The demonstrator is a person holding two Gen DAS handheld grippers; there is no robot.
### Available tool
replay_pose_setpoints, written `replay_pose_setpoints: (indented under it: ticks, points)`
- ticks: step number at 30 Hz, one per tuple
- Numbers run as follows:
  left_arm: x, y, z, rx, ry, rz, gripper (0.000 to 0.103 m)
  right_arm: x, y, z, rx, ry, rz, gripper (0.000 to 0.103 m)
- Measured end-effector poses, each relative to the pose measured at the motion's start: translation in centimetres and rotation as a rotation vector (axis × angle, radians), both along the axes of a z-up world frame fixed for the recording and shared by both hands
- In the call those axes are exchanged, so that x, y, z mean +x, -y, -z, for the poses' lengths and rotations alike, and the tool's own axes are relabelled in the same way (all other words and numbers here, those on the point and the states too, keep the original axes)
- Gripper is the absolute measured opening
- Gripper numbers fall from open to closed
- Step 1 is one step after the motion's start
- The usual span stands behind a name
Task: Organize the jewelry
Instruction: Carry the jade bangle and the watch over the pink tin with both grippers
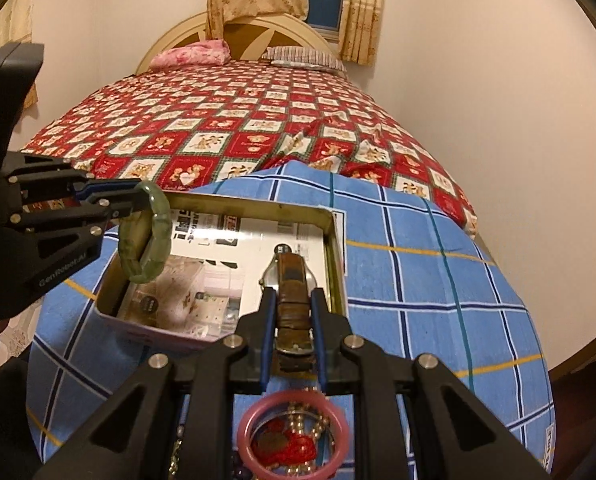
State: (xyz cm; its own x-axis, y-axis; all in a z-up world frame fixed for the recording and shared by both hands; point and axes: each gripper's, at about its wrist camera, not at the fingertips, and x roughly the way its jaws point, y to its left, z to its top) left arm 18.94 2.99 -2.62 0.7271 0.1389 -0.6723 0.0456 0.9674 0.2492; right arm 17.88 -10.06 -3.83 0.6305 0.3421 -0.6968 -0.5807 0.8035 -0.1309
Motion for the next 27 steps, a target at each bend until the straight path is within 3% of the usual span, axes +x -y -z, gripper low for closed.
replay_pose_setpoints:
  ticks: [27]
  points:
    - [3.9, -1.1, 3.3, 0.032, -0.072, -0.038, 0.006, 4.0, -1.9, 3.3, -0.071, -0.038, 0.005, 0.019]
